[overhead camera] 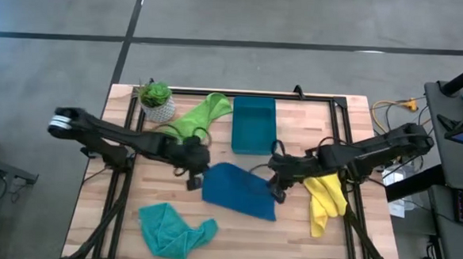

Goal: Fold microfiber towels
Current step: Fold the blue microfiber cloth

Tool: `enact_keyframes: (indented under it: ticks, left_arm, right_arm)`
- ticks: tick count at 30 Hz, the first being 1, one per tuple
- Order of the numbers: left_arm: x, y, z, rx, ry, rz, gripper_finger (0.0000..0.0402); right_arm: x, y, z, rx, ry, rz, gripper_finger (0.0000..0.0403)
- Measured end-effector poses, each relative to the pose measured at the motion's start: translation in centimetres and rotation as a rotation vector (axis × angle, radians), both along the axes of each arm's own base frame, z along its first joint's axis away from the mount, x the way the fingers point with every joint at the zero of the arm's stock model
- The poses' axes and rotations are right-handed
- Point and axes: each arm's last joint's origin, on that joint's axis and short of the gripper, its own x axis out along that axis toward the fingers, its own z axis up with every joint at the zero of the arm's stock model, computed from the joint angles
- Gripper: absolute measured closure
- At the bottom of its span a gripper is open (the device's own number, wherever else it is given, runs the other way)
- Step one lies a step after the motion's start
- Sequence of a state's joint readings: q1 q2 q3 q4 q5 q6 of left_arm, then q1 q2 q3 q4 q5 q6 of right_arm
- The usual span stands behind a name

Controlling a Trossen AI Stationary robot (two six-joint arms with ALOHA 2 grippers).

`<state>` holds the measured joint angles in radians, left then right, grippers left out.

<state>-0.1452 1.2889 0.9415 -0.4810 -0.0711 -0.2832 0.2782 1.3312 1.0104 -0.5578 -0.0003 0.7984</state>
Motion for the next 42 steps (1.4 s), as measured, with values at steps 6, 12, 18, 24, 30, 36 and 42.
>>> enact_keyframes:
  ticks: [6,12,18,24,30,36,42]
  left_arm:
    - [-3.2,-2.8,3.7,-0.410,-0.063,-0.190,0.0401]
    - [-4.9,-6.0,7.6,-0.682,-0.271,-0.320,0.0401]
    - [-4.6,-6.3,4.6,-0.525,-0.139,-0.181,0.0402]
    - [-3.0,-5.6,-1.0,-0.328,-0.006,-0.008,0.0402]
    - [-1.7,-4.3,-4.9,-0.172,0.058,0.097,0.0402]
    - [0.3,-3.0,-7.7,-0.044,0.063,0.167,0.0402]
    - [1.4,-1.7,-9.6,0.078,0.078,0.293,0.0401]
  right_arm:
    - [-1.8,4.1,4.1,0.111,-0.049,0.084,0.0394]
    - [-2.5,8.6,8.9,0.258,-0.127,0.215,0.0394]
    - [-1.1,9.2,7.3,0.123,0.003,0.205,0.0394]
    - [0.8,5.9,1.2,-0.075,0.260,0.083,0.0394]
    - [2.3,2.1,-3.2,-0.185,0.381,0.034,0.0394]
    - [3.2,-0.7,-6.7,-0.215,0.442,0.011,0.0394]
    - [3.2,-2.9,-8.7,-0.253,0.487,-0.064,0.0394]
